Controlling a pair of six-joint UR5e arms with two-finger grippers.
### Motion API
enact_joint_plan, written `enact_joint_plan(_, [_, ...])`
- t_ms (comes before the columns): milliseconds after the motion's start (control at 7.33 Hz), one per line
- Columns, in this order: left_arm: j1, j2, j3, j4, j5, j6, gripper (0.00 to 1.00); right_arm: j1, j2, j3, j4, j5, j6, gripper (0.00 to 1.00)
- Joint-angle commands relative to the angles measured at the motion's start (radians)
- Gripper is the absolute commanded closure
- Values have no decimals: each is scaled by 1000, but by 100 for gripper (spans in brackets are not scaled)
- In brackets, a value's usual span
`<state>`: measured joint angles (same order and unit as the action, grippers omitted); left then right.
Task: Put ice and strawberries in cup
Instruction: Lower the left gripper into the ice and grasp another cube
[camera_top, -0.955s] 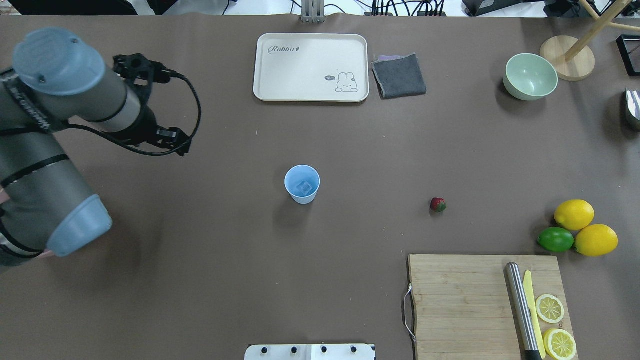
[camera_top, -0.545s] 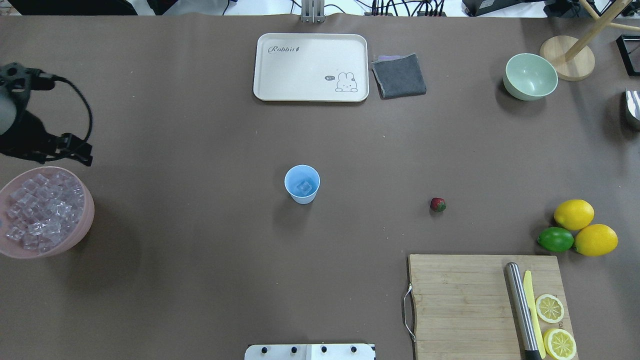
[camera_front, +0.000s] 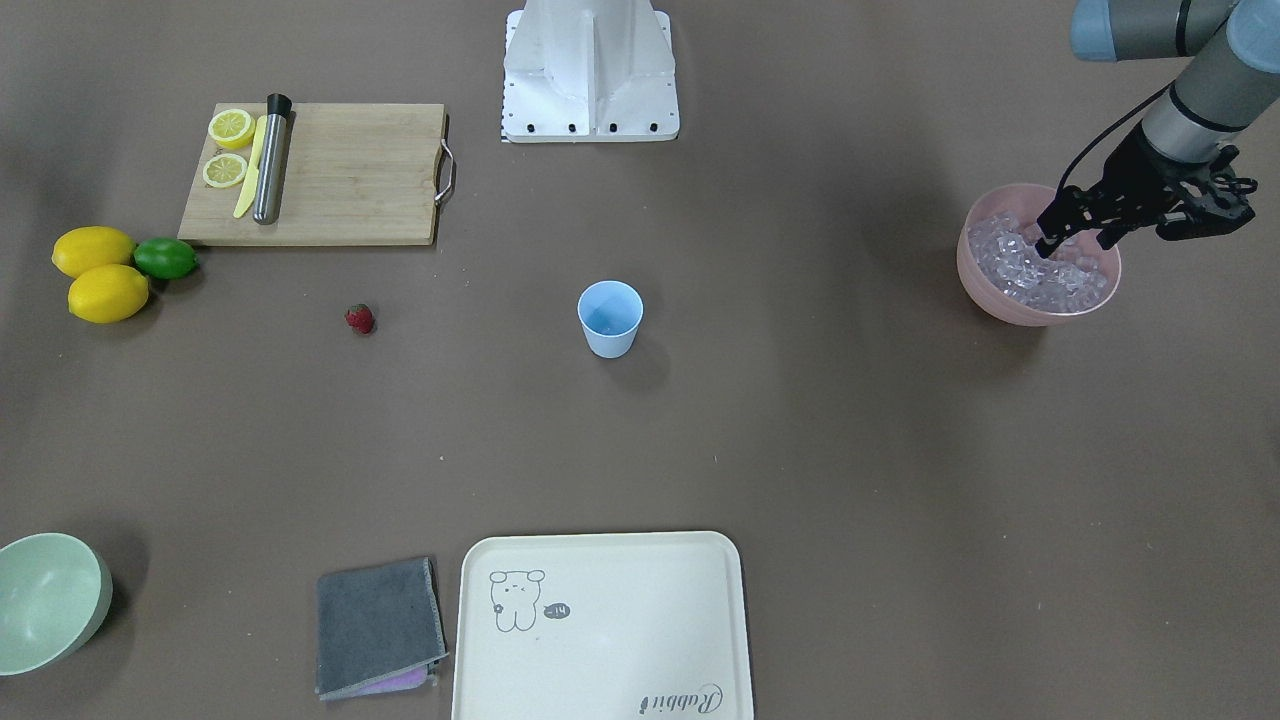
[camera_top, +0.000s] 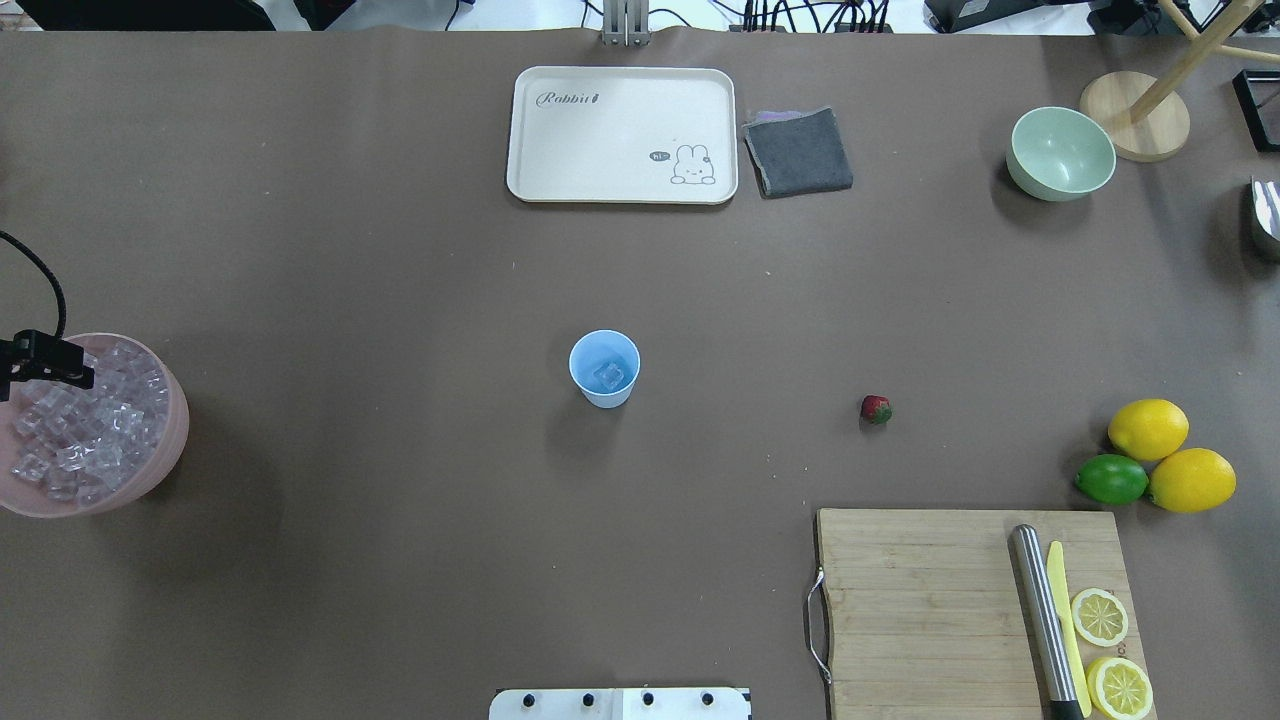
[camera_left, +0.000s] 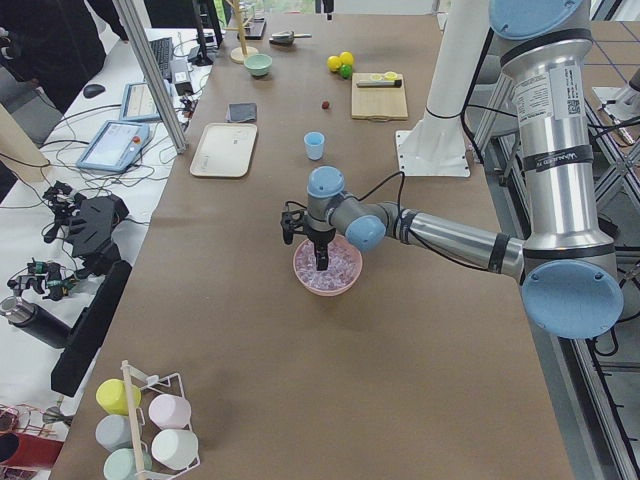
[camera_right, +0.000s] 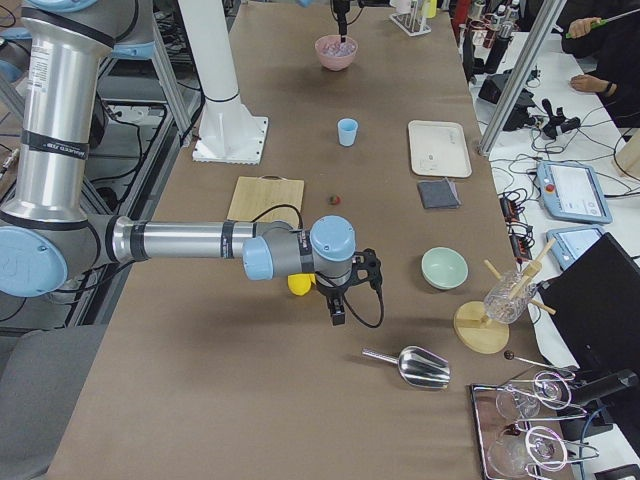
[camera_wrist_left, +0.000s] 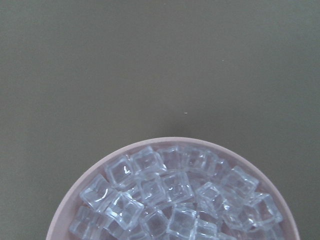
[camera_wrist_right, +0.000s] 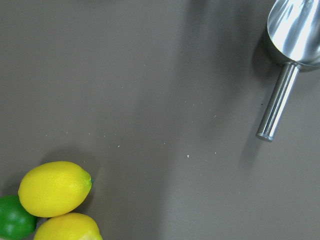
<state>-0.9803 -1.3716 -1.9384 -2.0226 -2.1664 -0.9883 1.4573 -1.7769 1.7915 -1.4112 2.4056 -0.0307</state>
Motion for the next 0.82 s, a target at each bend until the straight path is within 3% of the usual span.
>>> enact_joint_plan(0, [41,-23,15,-19,19,-94,14,0,0,-1,-2,3,0,0])
enact_joint_plan(136, [99,-27,12,-21,69,-134,16,0,1,-3,-2,3,0,0])
enact_joint_plan(682, [135,19,10,-76,77,-157,27,0,-1,-4,-5,4,2,0])
